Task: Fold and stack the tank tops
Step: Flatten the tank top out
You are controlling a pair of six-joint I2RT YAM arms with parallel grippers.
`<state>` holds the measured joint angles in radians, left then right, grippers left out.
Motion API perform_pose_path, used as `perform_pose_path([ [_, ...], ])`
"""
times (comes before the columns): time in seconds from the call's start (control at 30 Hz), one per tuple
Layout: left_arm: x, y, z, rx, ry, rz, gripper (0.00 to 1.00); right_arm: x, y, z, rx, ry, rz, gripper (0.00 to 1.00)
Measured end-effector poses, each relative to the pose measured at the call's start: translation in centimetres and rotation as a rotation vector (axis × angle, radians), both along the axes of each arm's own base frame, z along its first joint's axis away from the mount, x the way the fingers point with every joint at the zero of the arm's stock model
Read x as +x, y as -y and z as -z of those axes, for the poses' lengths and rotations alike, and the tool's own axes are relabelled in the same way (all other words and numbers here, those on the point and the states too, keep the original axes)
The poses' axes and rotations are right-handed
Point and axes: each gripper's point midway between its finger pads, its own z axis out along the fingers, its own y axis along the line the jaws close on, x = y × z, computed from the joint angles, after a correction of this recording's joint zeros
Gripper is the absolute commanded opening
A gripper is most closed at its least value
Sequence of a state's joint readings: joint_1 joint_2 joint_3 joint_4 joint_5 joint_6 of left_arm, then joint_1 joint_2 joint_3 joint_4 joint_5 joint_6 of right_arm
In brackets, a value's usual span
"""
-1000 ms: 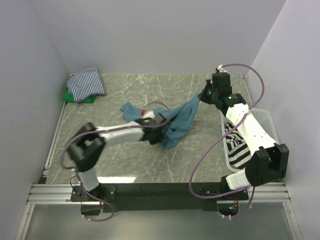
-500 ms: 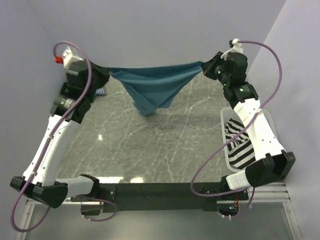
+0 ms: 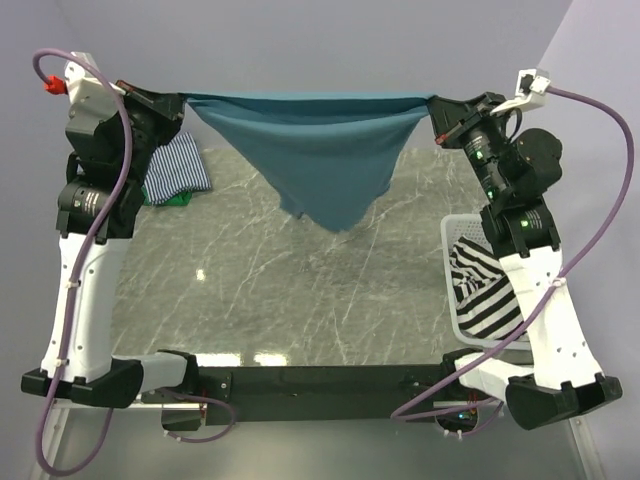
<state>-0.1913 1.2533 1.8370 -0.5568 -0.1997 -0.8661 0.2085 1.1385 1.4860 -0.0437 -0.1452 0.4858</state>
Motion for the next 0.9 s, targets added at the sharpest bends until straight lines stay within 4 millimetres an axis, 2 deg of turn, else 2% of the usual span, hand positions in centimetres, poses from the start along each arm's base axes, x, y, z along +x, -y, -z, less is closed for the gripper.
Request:
perform_pose_path([
  [0.1,1.1,0.2,0.7,0.001,-0.017,0.029,0.01,0.7,-0.5,0.7,-0.002,-0.02,-0.02,0.0],
  [0.17,2.6,0.1,1.5,-0.006,-0.032,0.049,0.01,2.3,-1.2,2.0,-0.009,-0.059,-0.038,0.0],
  [0.23,4.5,-0.1,2.8,-0.011,-0.057,0.063,0.01,4.8,-2.0,4.1,-0.018,-0.114,-0.055,0.0],
  [0.33,8.9,0.3,5.3,-0.013,-0.105,0.121,0.01,9.4,-3.3,7.4,-0.032,-0.199,-0.076,0.0],
  [0.5,17.2,1.6,8.8,-0.021,-0.15,0.235,0.01,16.6,-5.2,11.2,-0.037,-0.287,-0.098,0.0],
  [0.57,19.9,1.7,9.3,-0.023,-0.141,0.27,0.01,19.3,-5.9,11.0,-0.037,-0.279,-0.105,0.0],
  [0.67,22.3,1.1,8.5,-0.025,-0.094,0.308,0.01,21.8,-6.4,9.3,-0.032,-0.239,-0.107,0.0],
  [0.8,22.2,-1.0,6.3,-0.033,-0.023,0.322,0.01,22.0,-6.4,6.2,-0.019,-0.166,-0.103,0.0],
  [0.9,20.7,-2.2,5.1,-0.025,0.012,0.313,0.01,20.7,-6.0,5.7,-0.009,-0.147,-0.096,0.0],
])
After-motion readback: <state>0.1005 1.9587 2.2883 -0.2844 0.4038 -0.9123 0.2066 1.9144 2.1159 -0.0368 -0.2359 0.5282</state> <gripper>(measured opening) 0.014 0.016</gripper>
